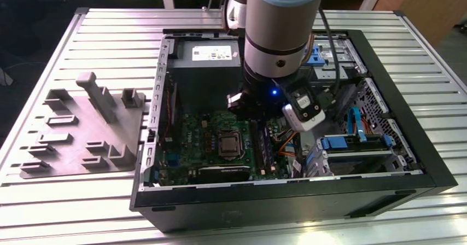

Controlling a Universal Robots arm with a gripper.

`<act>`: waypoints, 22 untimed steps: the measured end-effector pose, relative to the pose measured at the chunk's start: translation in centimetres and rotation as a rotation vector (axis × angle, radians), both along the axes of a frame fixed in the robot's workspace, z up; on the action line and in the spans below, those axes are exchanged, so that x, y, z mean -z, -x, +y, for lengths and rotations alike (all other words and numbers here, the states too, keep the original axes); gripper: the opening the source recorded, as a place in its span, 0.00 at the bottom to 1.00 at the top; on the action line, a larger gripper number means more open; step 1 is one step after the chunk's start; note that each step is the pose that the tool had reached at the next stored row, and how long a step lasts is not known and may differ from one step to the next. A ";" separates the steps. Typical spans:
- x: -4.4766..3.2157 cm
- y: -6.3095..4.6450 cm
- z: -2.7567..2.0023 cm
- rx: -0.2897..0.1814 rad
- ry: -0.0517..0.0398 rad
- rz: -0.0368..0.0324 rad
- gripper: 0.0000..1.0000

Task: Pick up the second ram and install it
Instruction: 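Insert the second ram into the second slot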

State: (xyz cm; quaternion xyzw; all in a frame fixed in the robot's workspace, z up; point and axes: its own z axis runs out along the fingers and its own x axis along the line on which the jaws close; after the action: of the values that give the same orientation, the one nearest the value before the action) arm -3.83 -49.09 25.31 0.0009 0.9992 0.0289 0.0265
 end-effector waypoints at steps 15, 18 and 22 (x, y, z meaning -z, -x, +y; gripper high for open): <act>0.94 0.0 -0.06 0.000 0.0002 0.0001 0.12; 1.13 0.0 -0.12 0.000 0.0000 0.0001 0.12; 1.34 0.0 -0.13 0.000 0.0001 0.0000 0.12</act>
State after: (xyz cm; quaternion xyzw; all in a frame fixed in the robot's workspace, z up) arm -3.83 -49.22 23.97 0.0010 0.9992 0.0288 0.0265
